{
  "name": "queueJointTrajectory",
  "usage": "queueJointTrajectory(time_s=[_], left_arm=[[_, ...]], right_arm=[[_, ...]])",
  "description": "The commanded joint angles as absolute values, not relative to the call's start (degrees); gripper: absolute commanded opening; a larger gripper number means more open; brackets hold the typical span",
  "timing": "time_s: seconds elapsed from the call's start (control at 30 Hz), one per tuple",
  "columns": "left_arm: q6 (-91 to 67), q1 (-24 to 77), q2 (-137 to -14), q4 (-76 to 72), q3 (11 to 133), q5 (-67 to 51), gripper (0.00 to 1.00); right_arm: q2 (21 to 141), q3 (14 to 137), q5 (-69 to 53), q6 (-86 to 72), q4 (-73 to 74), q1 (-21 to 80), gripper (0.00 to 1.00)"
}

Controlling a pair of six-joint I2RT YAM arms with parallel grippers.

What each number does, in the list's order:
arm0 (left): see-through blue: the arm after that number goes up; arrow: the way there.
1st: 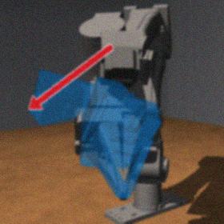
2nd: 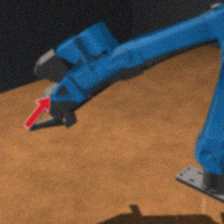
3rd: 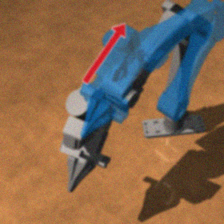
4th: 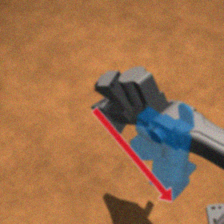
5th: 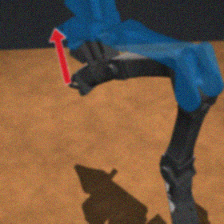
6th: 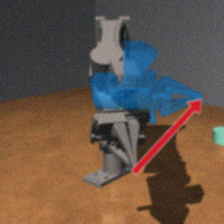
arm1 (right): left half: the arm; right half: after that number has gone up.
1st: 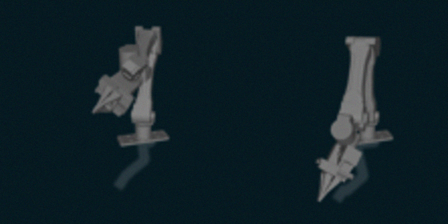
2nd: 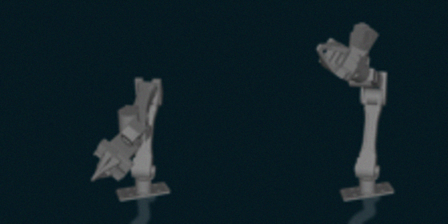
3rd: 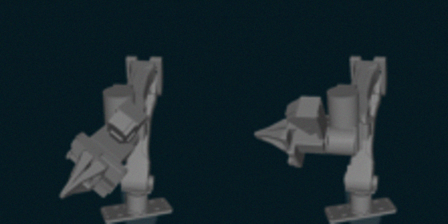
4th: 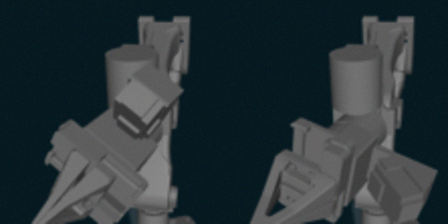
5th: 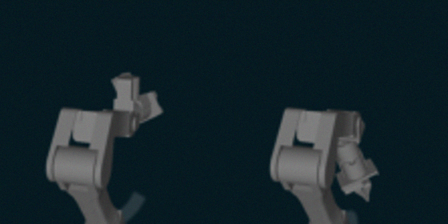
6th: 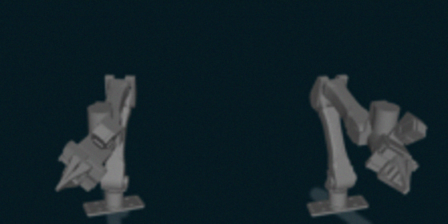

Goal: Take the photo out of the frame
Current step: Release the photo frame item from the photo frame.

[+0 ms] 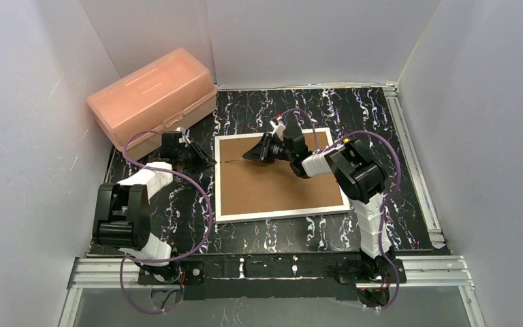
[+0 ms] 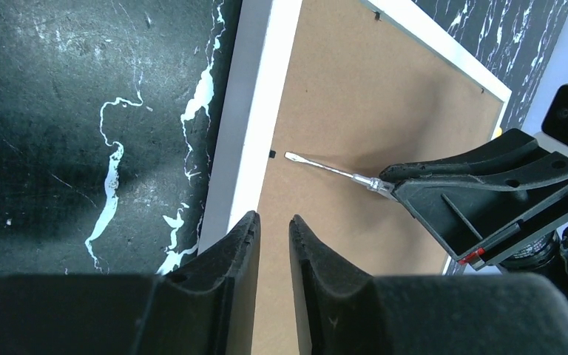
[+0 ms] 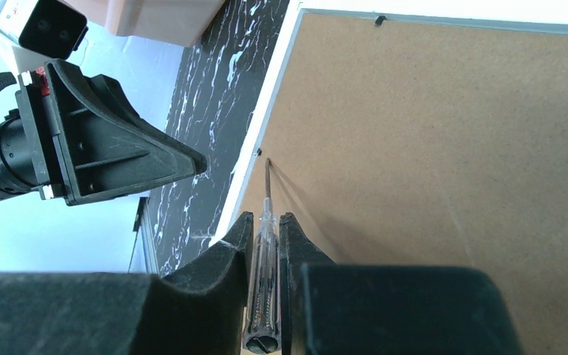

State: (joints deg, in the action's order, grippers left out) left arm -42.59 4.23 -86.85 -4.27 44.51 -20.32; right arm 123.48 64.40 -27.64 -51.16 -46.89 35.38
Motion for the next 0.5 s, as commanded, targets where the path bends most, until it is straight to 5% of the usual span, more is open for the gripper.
queueJointTrajectory(time_s=[0.0, 0.47], left_arm=[[-41.8, 3.8, -87.8, -3.5, 46.6, -20.1, 0.19], [-41.1, 3.1, -90.8, -2.6, 48.9, -20.4, 0.17]], right_arm=[[125.1, 66.5, -27.6, -50.1, -47.2, 36.0, 0.01], [125.5, 67.5, -28.3, -50.0, -45.4, 36.7, 0.01]])
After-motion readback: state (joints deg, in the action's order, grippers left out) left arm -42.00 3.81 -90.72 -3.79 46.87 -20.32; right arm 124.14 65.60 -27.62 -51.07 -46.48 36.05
